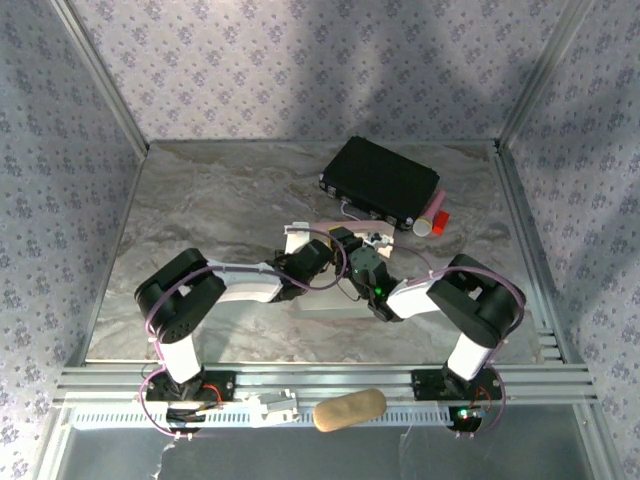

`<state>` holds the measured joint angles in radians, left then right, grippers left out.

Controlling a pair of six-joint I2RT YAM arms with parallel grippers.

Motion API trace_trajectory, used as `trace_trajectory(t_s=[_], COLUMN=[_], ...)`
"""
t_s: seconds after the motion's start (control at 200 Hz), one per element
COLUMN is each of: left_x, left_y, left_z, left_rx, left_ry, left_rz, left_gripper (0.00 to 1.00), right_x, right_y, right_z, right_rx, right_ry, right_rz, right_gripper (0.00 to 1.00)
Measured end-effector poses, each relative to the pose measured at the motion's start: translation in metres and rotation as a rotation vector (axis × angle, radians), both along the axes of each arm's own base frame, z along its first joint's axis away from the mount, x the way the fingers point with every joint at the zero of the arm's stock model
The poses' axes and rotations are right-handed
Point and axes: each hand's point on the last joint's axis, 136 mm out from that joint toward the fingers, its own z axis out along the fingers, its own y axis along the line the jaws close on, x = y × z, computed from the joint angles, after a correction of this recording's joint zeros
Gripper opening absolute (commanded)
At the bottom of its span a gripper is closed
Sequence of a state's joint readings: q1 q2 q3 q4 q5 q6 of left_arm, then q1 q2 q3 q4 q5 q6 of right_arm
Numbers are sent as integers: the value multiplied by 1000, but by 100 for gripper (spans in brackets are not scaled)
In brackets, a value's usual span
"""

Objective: Fold the paper box

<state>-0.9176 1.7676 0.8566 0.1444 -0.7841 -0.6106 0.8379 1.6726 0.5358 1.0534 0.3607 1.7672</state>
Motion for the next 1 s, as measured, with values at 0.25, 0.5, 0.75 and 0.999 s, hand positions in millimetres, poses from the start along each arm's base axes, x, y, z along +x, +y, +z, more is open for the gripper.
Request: trace_trajectory(t_s=[0.25,0.5,0.75,0.999], left_x=[0,4,-6,-15], left_y=[26,39,39,36], left_z=[35,86,116,120], left_rx=[12,-14,2,28], left_ry=[-23,-7,19,64], left_rz=[27,26,-51,-105], left_gripper=[0,0,0,0], right_x=[-20,-24,14,45], right_y=[-53,-142,-144,-117], right_z=[60,127,163,160], right_rx=[-189,-427,-714,-822], right_ry=[27,-12,-5,-3], right_rz=[-1,-70,51,186], right_gripper=[66,61,57,54])
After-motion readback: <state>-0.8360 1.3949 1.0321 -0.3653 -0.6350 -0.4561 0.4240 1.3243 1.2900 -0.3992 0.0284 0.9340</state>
